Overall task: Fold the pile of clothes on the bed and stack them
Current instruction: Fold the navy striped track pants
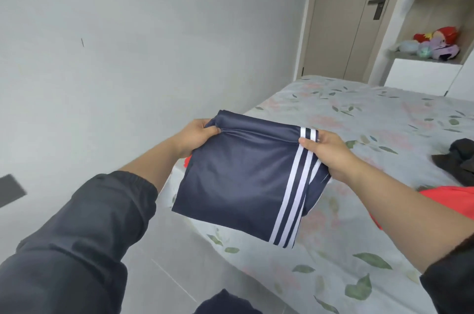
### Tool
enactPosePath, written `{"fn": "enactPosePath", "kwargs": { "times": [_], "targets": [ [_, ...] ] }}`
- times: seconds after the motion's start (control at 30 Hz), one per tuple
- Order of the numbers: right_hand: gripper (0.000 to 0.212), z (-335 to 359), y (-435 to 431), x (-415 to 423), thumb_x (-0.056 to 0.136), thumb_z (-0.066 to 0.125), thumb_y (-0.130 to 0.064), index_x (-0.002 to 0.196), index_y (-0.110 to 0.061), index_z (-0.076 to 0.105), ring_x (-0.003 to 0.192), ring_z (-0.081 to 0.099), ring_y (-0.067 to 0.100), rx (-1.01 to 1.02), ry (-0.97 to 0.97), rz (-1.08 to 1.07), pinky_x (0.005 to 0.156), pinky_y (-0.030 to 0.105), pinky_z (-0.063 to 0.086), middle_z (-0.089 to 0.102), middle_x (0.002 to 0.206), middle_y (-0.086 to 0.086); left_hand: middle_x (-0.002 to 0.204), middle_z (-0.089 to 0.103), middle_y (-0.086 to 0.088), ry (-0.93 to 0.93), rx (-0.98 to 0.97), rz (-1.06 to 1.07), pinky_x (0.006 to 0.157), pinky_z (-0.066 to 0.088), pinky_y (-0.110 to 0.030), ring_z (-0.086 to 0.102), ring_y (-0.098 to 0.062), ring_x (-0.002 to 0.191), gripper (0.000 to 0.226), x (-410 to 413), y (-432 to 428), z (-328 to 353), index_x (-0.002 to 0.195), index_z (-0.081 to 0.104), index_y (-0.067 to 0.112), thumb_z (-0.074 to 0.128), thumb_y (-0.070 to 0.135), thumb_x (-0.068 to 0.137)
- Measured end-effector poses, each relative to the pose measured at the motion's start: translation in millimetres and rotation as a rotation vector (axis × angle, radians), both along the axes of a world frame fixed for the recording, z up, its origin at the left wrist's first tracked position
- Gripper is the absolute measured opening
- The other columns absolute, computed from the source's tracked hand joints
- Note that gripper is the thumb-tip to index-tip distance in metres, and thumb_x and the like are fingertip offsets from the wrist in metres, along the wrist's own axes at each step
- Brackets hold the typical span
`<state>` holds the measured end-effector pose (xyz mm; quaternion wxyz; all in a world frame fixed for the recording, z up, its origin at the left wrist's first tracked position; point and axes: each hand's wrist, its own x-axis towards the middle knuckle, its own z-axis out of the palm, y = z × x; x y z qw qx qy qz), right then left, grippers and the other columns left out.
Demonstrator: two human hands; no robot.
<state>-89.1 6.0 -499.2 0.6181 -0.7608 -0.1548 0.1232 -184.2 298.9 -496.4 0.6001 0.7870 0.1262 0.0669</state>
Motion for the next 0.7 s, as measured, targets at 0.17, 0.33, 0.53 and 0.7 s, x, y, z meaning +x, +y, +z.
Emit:
{"fn": "enactPosePath", "kwargs": {
  "times": [0.17, 0.33, 0.53, 0.7],
  "targets": [
    [0.011, 0.8, 61.2, 46.8, 0.090, 0.064, -0.019, 0.095, -0.010, 0.068, 0.068, 0.069, 0.020, 0.111, 0.133, -0.032, 0.065, 0.031, 0.055, 0.073, 0.079, 0.006, 0.095, 0.072, -0.002, -0.021, 0.207, 0.133, 0.065, 0.053, -0.022, 0.069, -0.019, 0.088, 0.013, 45.0, 52.7, 38.1, 0.097, 0.068, 0.016, 0.058, 0.022, 0.093],
    [0.054, -45.0, 121.3, 93.0, 0.099, 0.044, -0.030, 0.145, -0.007, 0.028, 0.124, 0.047, 0.033, -0.359, -0.231, -0.275, 0.103, 0.036, 0.036, 0.046, 0.139, 0.018, 0.151, 0.031, -0.009, 0.193, 1.180, 0.346, 0.106, 0.032, -0.047, 0.033, -0.031, 0.136, 0.065, 108.7, 49.7, -8.7, 0.152, 0.009, 0.021, 0.042, 0.033, 0.097],
    [0.057, -147.8, 162.1, 78.2, 0.100, 0.016, -0.050, 0.152, -0.028, 0.006, 0.147, -0.001, 0.024, -0.967, -0.456, 0.235, 0.116, 0.050, 0.002, 0.000, 0.161, 0.001, 0.161, -0.002, 0.003, 0.445, 0.942, 0.081, 0.116, 0.002, -0.054, -0.003, -0.023, 0.148, 0.055, 105.5, 25.4, -162.2, 0.152, 0.001, 0.033, 0.014, 0.048, 0.101],
    [0.057, -164.5, 166.1, 82.8, 0.100, 0.011, -0.050, 0.152, -0.028, 0.006, 0.147, -0.004, 0.022, -1.015, -0.464, 0.225, 0.117, 0.049, -0.001, 0.000, 0.161, 0.000, 0.161, -0.001, 0.003, 0.386, 0.972, 0.129, 0.116, 0.002, -0.052, -0.003, -0.023, 0.148, 0.054, 108.2, 29.2, -171.1, 0.152, 0.002, 0.035, 0.014, 0.048, 0.100]
  ]
}}
